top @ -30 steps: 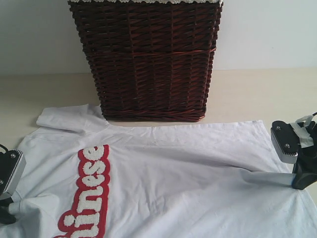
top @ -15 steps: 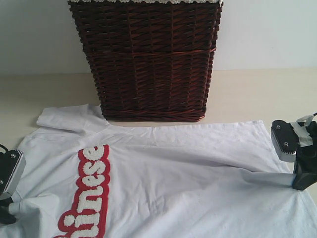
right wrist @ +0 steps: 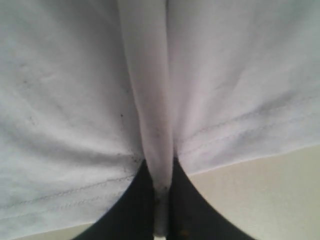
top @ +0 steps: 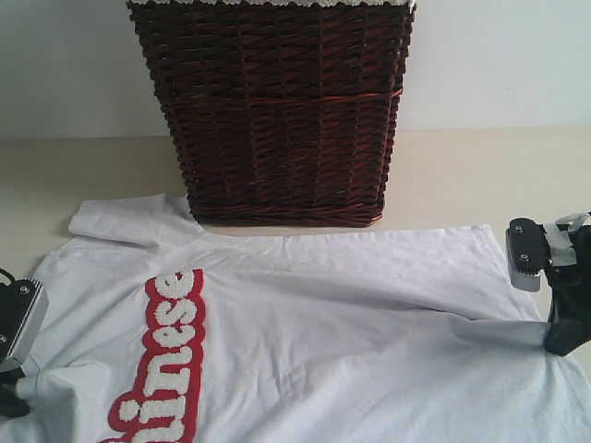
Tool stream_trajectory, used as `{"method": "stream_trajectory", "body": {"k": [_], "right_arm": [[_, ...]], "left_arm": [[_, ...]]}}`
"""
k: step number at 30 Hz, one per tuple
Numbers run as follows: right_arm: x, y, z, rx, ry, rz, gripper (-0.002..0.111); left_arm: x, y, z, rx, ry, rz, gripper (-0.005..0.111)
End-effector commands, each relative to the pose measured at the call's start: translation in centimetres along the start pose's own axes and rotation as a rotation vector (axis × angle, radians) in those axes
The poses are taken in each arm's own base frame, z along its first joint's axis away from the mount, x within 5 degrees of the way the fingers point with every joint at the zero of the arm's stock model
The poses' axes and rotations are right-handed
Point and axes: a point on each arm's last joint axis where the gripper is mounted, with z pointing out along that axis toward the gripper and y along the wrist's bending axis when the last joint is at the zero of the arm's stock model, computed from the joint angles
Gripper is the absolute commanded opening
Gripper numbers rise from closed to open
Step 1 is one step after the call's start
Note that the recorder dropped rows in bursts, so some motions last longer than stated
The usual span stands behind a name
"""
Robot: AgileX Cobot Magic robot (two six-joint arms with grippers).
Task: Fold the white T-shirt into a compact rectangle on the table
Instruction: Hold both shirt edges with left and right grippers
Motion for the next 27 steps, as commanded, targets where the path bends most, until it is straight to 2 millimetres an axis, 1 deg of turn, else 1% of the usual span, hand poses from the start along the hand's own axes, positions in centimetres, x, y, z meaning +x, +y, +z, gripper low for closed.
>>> {"method": "stream_trajectory", "body": {"k": [1,12,17,27], "right_arm": [[1.50,1.28,3.10,-0.124,0.111,-0.020,0.000],[1.48,1.22,3.05,-0.115,0.109,-0.021,0.000],[1.43,0.98,3.08,-0.089,0.103,-0.022,0.000],[1.40,0.86,3.10,-0.076,0.100,-0.023,0.000]], "left_arm": [[1.87,-0.04,2.12,-0.052,0.142,0.086,0.000],[1.84,-0.07,2.13,-0.049,0.140,0.083,0.000],[1.62,-0.59,2.17,0.006,0.113,0.080,0.000],[1.56,-0.73,2.18,0.021,0.105,0.079,0.000]]}}
